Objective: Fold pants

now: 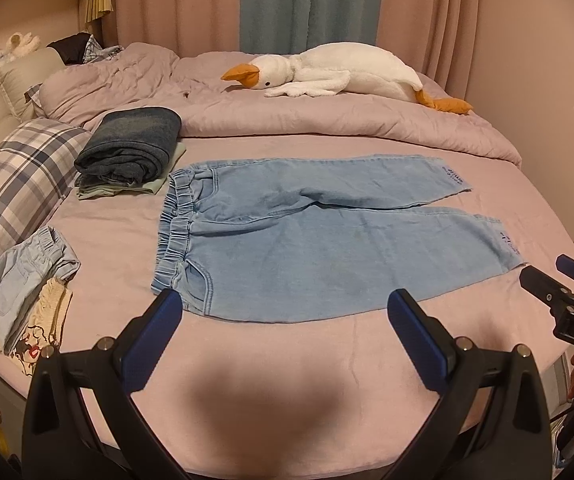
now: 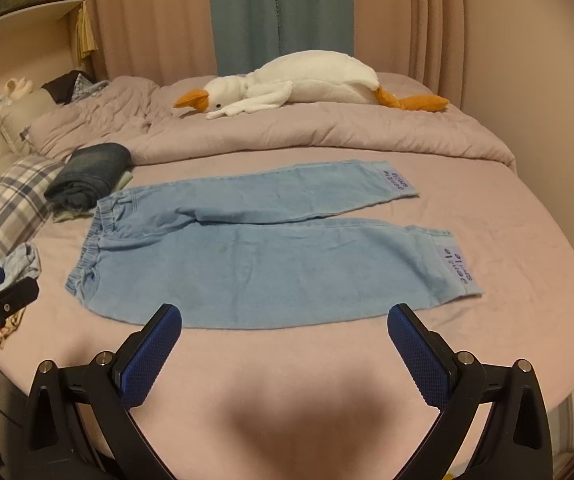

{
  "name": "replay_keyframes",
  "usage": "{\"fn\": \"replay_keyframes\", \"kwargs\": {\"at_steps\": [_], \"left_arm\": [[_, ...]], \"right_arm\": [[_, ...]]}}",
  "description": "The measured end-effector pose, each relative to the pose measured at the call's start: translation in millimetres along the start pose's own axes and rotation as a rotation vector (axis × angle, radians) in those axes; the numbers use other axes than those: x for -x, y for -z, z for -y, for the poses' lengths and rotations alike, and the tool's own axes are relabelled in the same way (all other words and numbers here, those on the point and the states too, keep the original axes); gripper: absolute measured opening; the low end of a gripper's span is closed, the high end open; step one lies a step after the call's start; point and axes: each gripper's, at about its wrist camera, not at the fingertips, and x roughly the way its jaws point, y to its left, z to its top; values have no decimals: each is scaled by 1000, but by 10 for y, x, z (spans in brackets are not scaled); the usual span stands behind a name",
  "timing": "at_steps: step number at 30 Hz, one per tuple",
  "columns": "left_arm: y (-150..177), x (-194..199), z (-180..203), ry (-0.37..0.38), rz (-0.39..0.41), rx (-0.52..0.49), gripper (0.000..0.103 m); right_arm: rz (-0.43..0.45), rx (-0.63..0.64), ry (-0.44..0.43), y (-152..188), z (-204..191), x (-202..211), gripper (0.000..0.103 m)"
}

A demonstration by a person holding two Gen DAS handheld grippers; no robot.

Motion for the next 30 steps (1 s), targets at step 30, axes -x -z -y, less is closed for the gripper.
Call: {"fn": "replay_keyframes", "kwargs": {"at_steps": [30], "left_arm": [[5, -24, 17, 7, 3, -5, 103]], "right_arm": [[8, 1, -2, 13, -60, -9, 102]]}}
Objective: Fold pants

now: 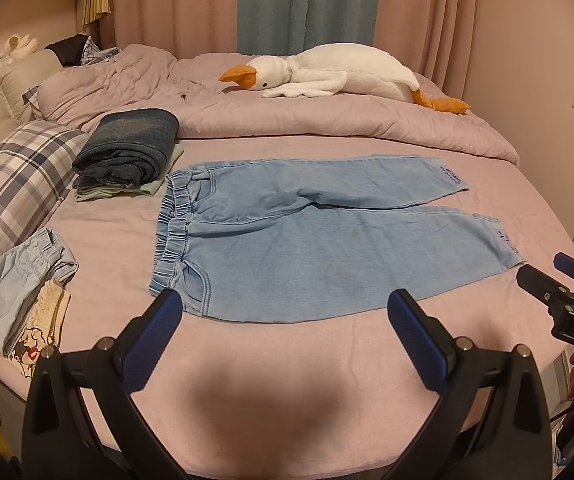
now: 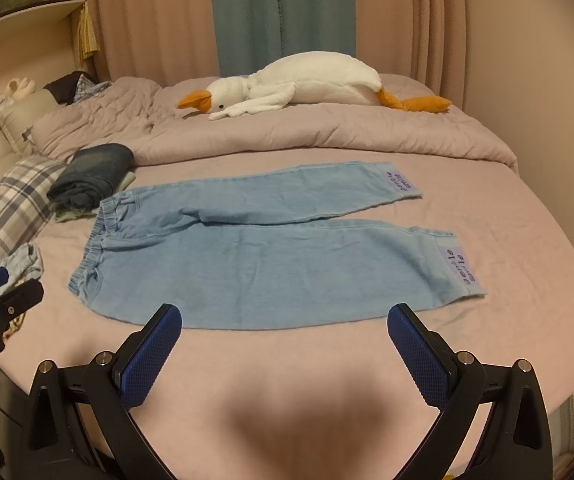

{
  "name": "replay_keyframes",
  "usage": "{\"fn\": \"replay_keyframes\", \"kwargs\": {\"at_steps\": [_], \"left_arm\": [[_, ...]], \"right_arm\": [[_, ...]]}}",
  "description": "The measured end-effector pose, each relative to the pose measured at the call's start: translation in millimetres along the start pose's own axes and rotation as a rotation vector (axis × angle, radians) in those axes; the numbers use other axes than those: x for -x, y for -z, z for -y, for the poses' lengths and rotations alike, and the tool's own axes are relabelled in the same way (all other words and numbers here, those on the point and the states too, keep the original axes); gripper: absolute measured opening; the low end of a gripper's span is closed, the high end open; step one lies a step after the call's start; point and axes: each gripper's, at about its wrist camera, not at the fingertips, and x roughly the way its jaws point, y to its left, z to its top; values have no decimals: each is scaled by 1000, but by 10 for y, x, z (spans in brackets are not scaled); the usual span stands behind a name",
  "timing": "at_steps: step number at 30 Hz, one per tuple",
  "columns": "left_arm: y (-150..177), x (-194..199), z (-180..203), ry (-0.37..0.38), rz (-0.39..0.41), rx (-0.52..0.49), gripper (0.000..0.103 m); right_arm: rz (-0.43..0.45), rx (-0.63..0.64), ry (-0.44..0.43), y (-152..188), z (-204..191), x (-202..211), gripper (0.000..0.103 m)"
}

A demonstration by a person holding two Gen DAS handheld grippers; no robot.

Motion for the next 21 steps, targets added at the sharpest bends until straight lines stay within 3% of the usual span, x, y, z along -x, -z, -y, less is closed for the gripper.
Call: {"fn": "replay_keyframes", "kwargs": {"at_steps": [21], "left_arm": [[9, 1, 22, -2, 1, -10, 103]], "right_arm": [[-4, 5, 0, 13, -22, -13, 102]]}}
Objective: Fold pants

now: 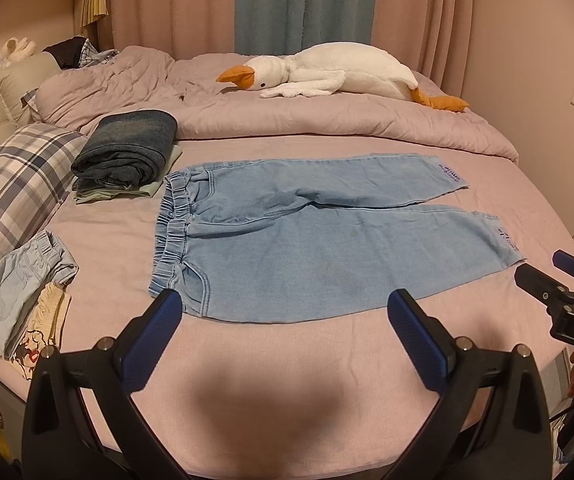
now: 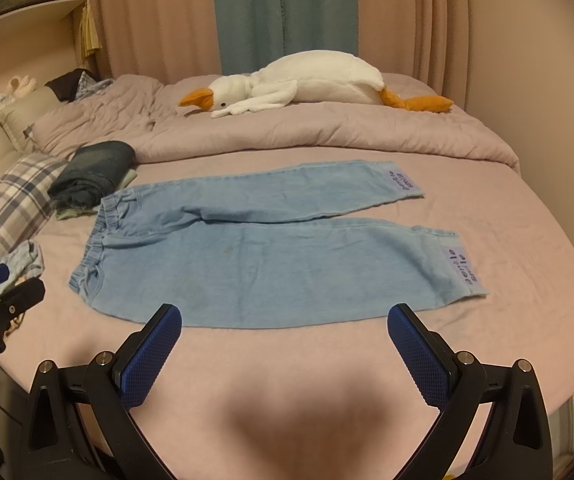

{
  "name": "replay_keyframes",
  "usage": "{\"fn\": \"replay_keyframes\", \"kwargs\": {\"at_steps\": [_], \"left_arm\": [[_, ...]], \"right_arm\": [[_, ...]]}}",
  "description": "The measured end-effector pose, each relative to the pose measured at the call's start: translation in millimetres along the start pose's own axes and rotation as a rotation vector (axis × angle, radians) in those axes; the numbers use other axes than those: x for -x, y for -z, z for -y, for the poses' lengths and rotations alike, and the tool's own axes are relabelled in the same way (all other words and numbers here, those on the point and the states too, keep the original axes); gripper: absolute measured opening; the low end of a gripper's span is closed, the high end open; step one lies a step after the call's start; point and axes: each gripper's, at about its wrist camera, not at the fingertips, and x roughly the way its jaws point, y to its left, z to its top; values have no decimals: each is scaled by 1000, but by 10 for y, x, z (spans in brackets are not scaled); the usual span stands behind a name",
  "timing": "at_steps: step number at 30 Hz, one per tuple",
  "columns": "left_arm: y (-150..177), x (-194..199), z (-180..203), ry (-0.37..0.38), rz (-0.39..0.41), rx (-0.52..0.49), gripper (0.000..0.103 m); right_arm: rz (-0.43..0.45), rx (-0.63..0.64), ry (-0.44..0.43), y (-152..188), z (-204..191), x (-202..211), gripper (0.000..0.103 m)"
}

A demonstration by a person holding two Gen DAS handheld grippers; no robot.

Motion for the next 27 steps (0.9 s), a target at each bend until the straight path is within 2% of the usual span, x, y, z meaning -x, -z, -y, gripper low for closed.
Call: {"fn": "replay_keyframes", "kwargs": {"at_steps": [18, 27], "left_arm": [[7, -24, -3, 9, -8, 1, 103], [27, -159, -49, 57, -33, 25, 103]], "right_arm": [[-8, -1, -1, 1, -8, -10, 102], [-25, 9, 0, 17, -40, -87, 102]]}}
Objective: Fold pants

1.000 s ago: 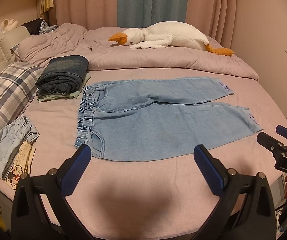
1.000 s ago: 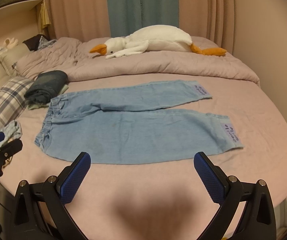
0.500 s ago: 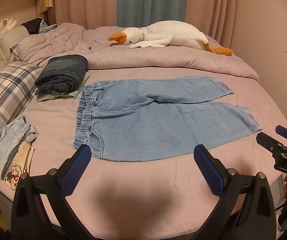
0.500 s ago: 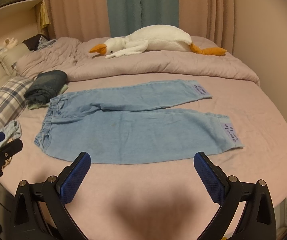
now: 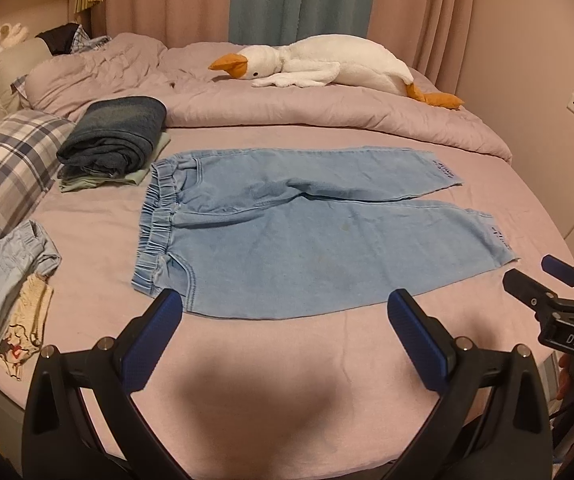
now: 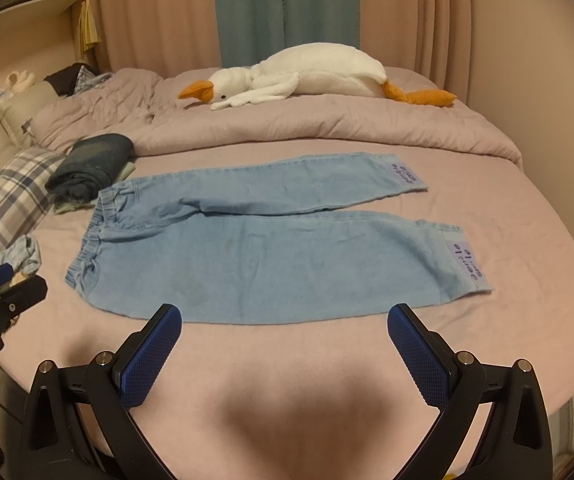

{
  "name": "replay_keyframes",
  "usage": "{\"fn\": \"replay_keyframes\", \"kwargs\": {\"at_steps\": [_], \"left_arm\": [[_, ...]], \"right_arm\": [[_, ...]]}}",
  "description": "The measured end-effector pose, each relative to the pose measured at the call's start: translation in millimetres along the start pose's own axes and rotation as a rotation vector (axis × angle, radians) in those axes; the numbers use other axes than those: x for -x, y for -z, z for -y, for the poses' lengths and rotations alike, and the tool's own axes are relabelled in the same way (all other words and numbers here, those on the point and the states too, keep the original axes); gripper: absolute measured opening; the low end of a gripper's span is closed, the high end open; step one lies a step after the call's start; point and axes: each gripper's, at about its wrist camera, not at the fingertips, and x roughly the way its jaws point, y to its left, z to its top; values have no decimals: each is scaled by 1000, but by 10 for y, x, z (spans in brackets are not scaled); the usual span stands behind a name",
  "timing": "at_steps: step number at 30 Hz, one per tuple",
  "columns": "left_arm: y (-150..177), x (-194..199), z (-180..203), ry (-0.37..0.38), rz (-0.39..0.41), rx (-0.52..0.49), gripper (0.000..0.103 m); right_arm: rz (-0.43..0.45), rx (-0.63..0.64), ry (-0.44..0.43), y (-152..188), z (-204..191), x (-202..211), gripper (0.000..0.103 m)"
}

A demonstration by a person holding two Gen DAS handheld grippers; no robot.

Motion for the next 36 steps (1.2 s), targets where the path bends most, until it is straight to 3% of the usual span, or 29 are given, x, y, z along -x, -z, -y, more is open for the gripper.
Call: {"fn": "replay_keyframes", "kwargs": {"at_steps": [4, 8, 12, 21, 27, 30, 32, 34, 35, 36], "left_arm": [[10, -143, -148, 63, -21, 70, 103], [121, -493, -513, 180, -74, 248, 102], [319, -862, -924, 145, -131, 414, 102], [507, -1353, -1508, 203, -156, 707, 88], [301, -1471, -1582, 180, -118, 726, 87], [233, -1558, -1621, 128, -132, 709, 65], [240, -1599, -1678, 81, -155, 708, 35], [263, -1608, -1751, 89, -165, 728, 29], [282, -1592, -1779, 89, -161, 730, 20], [292, -1573, -1795, 81, -163, 717, 20]], "right_arm": [[10, 25, -37, 19, -37, -74, 102], [13, 131, -97, 125, -230, -259, 102], [-17, 268, -128, 312, -528, -549, 102], [-42, 569, -179, 600, -1227, -1106, 76], [25, 719, -116, 668, -1493, -1321, 62], [45, 742, -113, 617, -1525, -1366, 48], [42, 752, -137, 596, -1559, -1398, 33], [34, 754, -166, 621, -1582, -1392, 19], [24, 750, -184, 627, -1590, -1393, 14], [17, 741, -198, 624, -1592, -1393, 9]]}}
